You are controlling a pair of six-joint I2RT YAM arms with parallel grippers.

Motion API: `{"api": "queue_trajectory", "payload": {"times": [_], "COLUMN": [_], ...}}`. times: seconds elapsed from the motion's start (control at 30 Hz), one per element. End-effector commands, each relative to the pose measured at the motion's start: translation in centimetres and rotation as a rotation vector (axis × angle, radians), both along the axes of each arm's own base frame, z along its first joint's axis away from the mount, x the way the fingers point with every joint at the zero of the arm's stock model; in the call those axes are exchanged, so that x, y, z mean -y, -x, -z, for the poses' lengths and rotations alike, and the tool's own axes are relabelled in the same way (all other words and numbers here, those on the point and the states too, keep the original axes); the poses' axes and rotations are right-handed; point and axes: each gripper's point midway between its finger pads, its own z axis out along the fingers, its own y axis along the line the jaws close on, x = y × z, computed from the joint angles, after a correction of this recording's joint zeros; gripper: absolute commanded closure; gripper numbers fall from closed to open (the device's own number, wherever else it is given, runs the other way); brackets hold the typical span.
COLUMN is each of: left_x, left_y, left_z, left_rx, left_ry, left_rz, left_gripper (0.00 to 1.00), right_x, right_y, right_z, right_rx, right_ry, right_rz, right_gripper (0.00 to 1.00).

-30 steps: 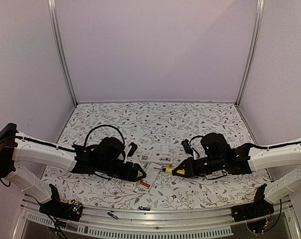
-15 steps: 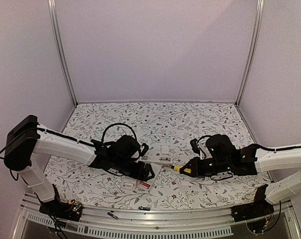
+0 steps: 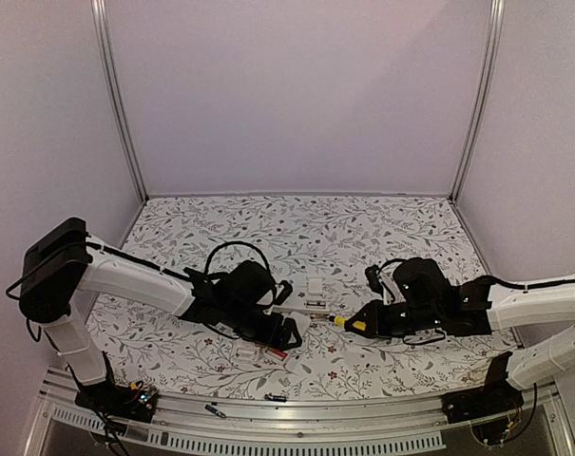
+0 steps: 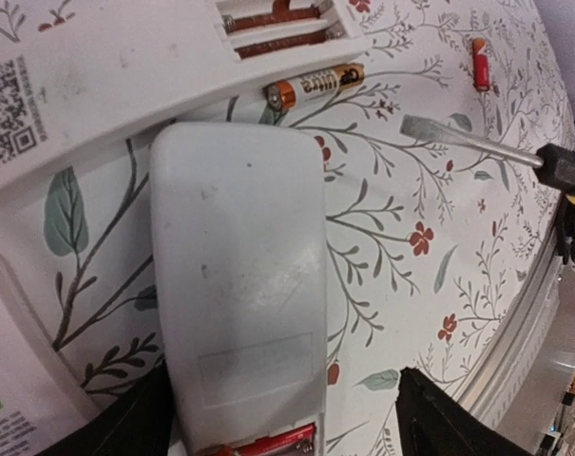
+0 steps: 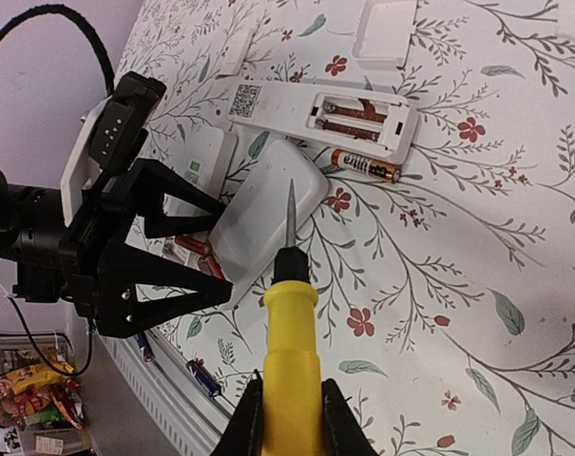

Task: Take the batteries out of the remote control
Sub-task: Move the remote control without the battery cover to the center of the board, then adjust the remote control without the battery cover at the center of the board.

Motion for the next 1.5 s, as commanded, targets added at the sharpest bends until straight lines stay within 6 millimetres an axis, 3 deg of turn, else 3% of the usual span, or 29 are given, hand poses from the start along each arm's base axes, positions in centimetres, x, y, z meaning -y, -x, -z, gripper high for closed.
{"api": "queue_trajectory", "payload": {"times": [0.0, 0.27, 0.4, 0.67, 0.97, 1.23, 1.47], "left_x": [0.9, 3.0, 4.6, 6.8, 3.8, 4.0, 4.7], "left_y": [1.0, 2.3, 2.0, 2.9, 3.3, 4.4, 7.1], "left_z": [0.1, -0.3, -0.3, -1.7, -0.7, -1.0, -0.5], "left_rx": [-0.035, -0.068, -0.064, -0.078, -0.069, -0.096, -0.17], "left_ry": [0.016, 0.088, 0.119, 0.168, 0.065, 0.088, 0.112], "left_rz": [0.044, 0.09, 0.106, 0.159, 0.105, 0.122, 0.182], "left_gripper": [0.19, 0.19, 0.19, 0.19, 0.19, 0.19, 0.19], "right_x": [0.7, 2.2, 2.8, 4.6, 6.4, 3.0, -0.2], "right_y": [0.0, -0.5, -0.5, -1.0, 0.5, 2.7, 2.2], "right_z": [0.9, 0.9, 1.4, 1.3, 2.8, 2.6, 1.4], "right_rx": [0.005, 0.017, 0.002, 0.024, -0.063, -0.12, -0.074], "right_ry": [0.025, 0.039, 0.06, 0.102, 0.149, 0.052, 0.024], "right_rz": [0.021, 0.098, 0.128, 0.195, 0.232, 0.062, -0.02], "right_gripper": [1.0, 1.0, 1.0, 1.0, 1.0, 1.0, 1.0]}}
